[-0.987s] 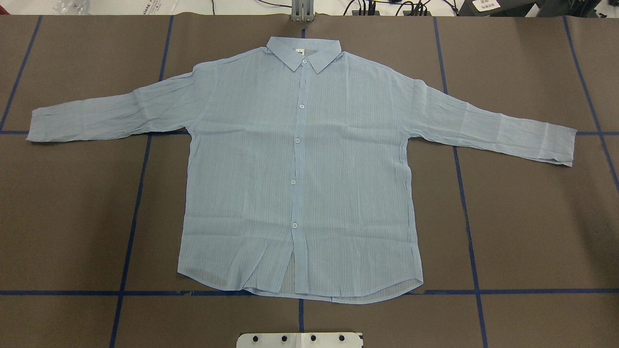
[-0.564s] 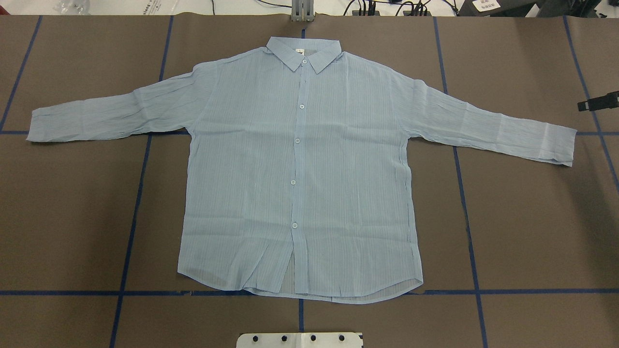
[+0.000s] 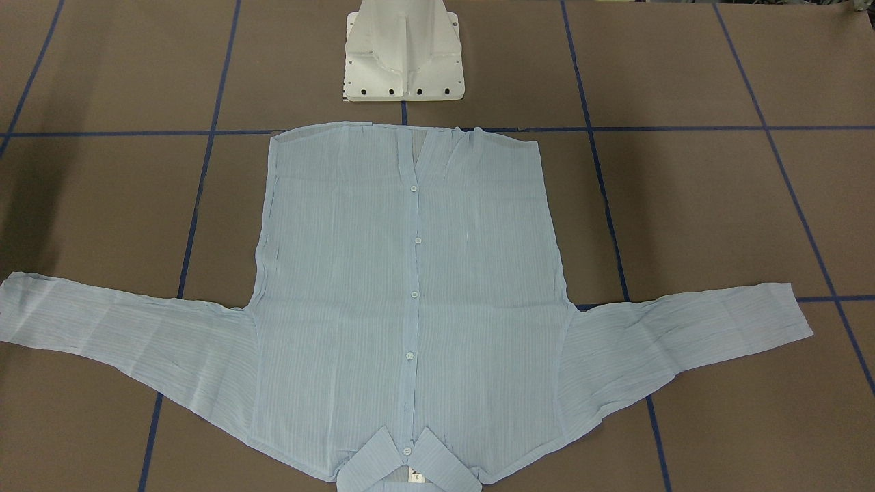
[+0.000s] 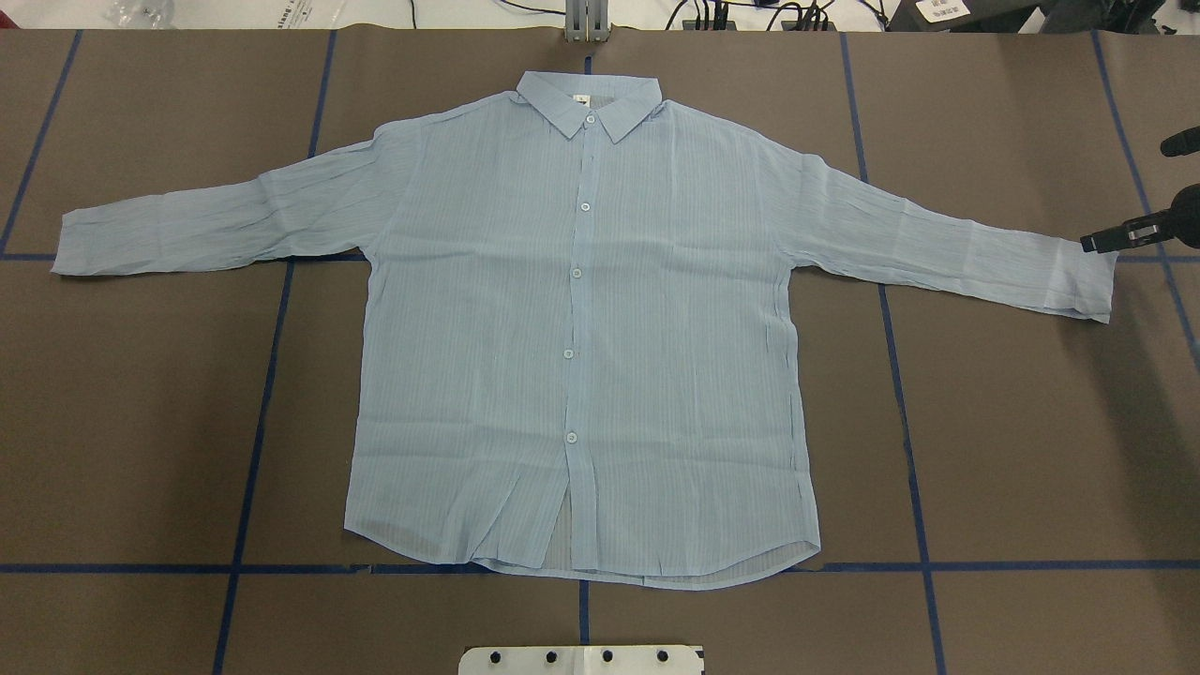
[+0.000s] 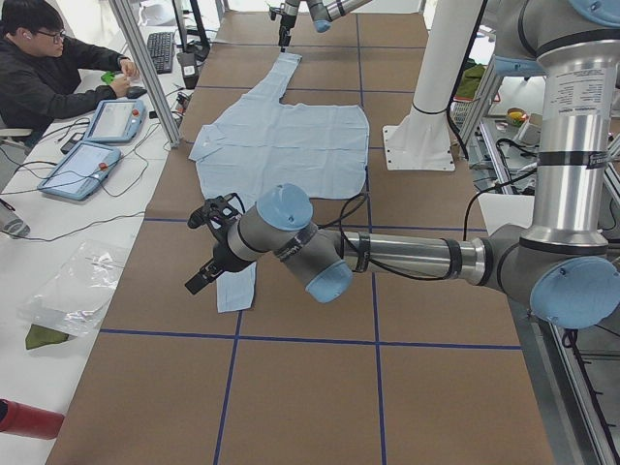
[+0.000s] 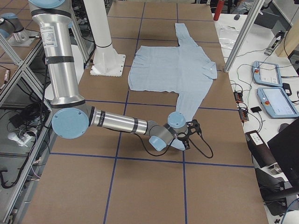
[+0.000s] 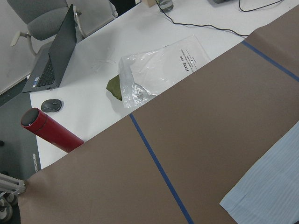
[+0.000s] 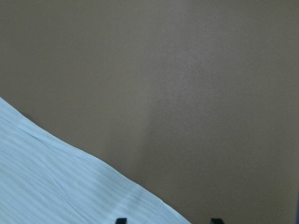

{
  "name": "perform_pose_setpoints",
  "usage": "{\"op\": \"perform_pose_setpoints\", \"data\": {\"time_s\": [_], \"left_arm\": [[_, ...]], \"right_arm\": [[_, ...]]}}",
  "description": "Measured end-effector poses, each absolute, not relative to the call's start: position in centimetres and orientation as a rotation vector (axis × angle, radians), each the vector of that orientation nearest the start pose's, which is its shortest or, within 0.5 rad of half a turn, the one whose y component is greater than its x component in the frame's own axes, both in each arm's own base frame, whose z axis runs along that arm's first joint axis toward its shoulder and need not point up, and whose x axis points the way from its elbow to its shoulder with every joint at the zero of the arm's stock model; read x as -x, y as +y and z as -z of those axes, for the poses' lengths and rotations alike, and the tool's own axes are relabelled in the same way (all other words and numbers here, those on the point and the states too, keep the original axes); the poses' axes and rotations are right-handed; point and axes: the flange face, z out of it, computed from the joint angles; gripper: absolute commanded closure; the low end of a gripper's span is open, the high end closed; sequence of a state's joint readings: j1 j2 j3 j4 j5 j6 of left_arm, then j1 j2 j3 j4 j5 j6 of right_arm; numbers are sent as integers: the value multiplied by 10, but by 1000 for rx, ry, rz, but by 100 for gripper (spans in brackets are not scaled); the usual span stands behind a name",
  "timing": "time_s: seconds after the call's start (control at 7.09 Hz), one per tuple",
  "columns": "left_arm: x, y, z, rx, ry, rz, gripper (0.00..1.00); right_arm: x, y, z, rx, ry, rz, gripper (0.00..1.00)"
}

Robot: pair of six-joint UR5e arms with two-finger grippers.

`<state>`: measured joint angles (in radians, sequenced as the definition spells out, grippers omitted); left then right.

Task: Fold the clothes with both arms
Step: 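Grasp the sleeve cuff nearest the right gripper with the right gripper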

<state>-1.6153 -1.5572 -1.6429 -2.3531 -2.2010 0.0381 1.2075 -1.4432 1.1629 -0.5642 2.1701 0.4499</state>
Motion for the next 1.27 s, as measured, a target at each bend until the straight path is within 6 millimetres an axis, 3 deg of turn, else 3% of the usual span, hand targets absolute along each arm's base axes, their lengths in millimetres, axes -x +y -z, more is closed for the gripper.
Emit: {"op": "perform_pose_setpoints", "data": {"time_s": [0.28, 0.42, 0.56, 1.27], "left_arm": [[97, -508, -544, -835, 558, -259, 0], [97, -508, -545, -834, 559, -258, 0], [97, -508, -546, -833, 559, -258, 0], [97, -509, -547, -830, 559, -257, 0]], "right_arm": [[124, -542, -715, -408, -796, 135, 46], [124, -540, -721, -409, -795, 135, 53], [124, -540, -722, -412, -793, 135, 69], [126, -545, -718, -420, -796, 135, 67]]}}
